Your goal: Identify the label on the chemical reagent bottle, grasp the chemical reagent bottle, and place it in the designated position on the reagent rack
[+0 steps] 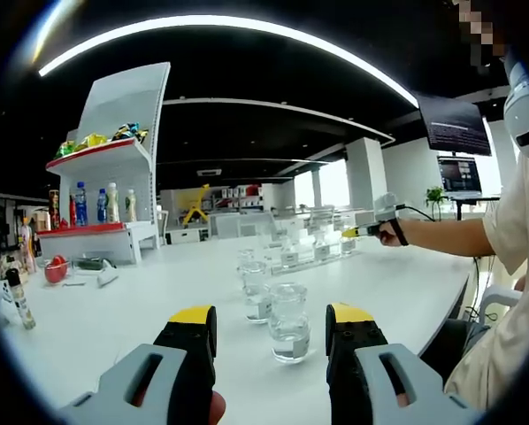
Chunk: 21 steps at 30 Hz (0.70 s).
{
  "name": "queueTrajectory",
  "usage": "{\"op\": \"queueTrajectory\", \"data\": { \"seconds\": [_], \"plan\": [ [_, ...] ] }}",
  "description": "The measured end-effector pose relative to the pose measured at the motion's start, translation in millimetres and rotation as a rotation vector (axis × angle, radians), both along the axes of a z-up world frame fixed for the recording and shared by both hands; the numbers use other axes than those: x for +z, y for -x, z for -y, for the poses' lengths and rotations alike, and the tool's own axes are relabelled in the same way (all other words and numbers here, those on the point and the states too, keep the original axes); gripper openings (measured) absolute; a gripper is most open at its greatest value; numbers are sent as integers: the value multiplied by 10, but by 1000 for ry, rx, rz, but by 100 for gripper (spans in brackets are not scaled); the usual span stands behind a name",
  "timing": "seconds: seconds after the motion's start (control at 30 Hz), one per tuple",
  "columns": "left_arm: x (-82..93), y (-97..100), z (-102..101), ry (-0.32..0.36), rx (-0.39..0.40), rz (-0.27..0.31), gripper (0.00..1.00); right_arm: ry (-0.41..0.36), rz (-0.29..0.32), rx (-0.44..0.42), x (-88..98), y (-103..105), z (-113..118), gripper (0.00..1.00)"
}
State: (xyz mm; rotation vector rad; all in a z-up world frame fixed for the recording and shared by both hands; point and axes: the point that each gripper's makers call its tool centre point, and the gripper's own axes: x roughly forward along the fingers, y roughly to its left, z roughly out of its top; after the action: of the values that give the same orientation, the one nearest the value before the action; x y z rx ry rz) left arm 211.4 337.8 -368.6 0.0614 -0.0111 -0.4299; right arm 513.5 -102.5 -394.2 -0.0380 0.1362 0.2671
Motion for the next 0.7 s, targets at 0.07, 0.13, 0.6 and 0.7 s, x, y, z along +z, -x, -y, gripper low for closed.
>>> {"op": "queueTrajectory", "data": {
  "seconds": [0.07,0.13,0.6,0.7],
  "plan": [
    [17,5,-2,2,-1,3,49,2,16,5,66,61,-3,34],
    [41,18,-3,0,-2,7,49,-4,27,12,128,114,-26,34],
    [231,104,-83,9,29,42,49,-14,79,46,452,661,-75,34],
    [257,139,-111,16,34,50,49,-12,88,38,500,783,6,34]
  ]
}}
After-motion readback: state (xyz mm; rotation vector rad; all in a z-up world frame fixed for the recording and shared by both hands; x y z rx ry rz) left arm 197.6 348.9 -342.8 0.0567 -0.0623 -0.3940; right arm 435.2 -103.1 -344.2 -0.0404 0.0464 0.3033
